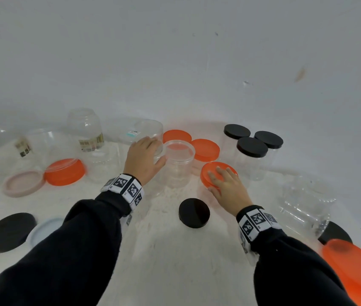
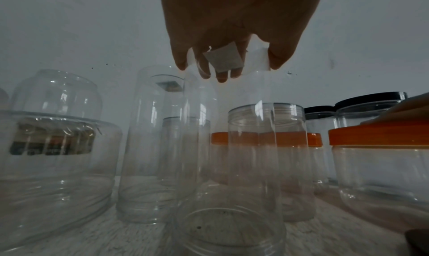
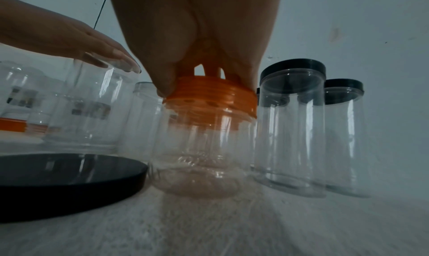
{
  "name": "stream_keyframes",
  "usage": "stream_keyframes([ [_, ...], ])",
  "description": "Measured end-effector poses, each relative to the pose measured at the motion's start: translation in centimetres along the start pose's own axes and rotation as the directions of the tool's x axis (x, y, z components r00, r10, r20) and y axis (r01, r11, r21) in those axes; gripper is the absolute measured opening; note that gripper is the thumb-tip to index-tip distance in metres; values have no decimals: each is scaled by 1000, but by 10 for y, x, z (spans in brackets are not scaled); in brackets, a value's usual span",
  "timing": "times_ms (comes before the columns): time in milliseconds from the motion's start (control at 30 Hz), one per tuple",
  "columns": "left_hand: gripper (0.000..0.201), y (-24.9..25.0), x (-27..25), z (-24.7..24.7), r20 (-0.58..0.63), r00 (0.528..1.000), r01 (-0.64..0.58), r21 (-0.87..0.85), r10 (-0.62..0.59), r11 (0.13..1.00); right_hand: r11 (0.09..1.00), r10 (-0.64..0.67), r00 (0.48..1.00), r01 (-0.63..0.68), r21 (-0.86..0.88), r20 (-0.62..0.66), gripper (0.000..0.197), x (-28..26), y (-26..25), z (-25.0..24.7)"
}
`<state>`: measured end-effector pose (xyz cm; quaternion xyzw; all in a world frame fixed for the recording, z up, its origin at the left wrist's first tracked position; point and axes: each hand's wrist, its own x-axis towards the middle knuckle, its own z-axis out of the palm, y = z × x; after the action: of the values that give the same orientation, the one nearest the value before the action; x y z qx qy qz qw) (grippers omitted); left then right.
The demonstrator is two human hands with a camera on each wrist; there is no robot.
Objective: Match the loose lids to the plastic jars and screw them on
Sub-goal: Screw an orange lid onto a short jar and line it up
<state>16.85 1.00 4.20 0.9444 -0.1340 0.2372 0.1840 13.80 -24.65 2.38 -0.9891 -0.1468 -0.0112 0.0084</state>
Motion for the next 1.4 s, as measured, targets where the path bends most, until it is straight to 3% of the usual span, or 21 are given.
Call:
stream_keyframes([
  [333,64,2,-2,1,14,999,35,-10,-35,999,998,-43,999,44,41,-34,51,17,-6,4],
  [633,71,1,-1,2,-2,999,40,-5,-40,999,999,-6,1000,7,-35,13,53,28,-20,-3],
  [800,73,3,-2,0,-9,999,36,1,-36,999,993,64,996,-71,96,69,53,24,-20,-16],
  [1067,54,0,-1,-1,-4,999,34,15,-34,999,980,94,990,-72,186,-108,47,-36,8,-20],
  [1133,48,1,-2,-2,-13,1000,27,20,-27,999,979,144,984,-126,159,-109,50,-56,25,-19],
  [1233,57,2,-1,-2,2,1000,26,24,-26,999,964,254,954,-236,123,-157,57,-83,56,-24],
  [1400,71,0,1,0,16,1000,10,27,-11,1000,889,458,883,-456,39,-106,90,-108,103,-26],
])
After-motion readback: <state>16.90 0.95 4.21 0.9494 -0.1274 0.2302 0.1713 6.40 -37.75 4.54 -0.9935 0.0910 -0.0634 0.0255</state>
